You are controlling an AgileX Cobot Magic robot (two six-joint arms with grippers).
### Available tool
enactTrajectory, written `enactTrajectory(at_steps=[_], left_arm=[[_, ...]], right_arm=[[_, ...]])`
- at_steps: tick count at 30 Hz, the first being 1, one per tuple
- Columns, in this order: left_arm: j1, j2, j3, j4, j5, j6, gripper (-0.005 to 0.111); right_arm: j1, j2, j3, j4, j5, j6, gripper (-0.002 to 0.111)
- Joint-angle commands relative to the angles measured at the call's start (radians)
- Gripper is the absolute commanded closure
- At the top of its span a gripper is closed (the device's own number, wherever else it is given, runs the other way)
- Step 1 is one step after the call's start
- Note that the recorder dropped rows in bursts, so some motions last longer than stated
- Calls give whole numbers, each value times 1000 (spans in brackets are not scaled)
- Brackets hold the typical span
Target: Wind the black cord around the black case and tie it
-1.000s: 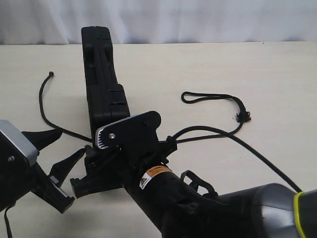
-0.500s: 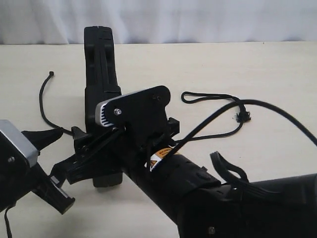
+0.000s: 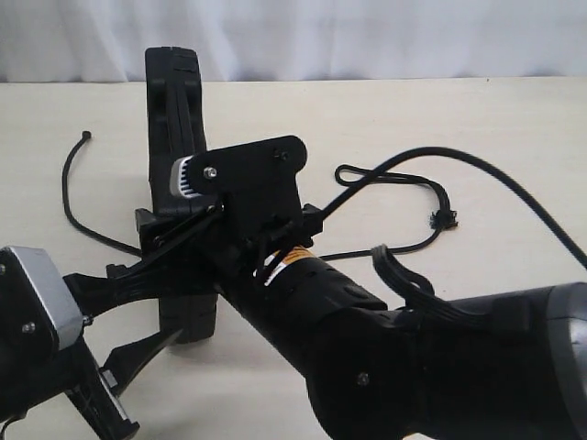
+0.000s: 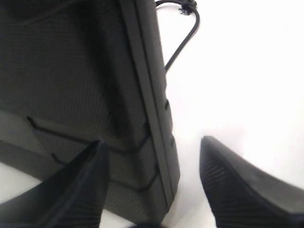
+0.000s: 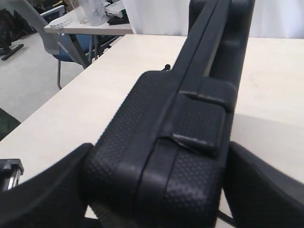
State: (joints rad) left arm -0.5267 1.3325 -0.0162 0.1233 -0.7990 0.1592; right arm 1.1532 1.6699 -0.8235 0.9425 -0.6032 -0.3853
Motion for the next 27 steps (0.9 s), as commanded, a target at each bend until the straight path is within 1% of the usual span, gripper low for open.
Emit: enactTrajectory(at_steps=[1,7,15,20,23,27], left_arm=[[-8,-32,2,-31,26,-17,52],[-8,-32,2,-30,10,-24,52],[-8,-32,2,-11,10,-103,52],[-10,-32,2,-7,60,-140,52],[-10,-42,2,-7,65,-140,52],[-10,-102,2,-7,100,-142,52]], right_arm=[[-2,-1,-11,26,0,13,85],[-2,-1,-11,36,0,35,85],[-2,-1,-11,36,0,39,85],[-2,-1,-11,36,-2,37,85],[-2,-1,-11,36,-4,37,85],[-2,-1,-11,36,-17,37,85]])
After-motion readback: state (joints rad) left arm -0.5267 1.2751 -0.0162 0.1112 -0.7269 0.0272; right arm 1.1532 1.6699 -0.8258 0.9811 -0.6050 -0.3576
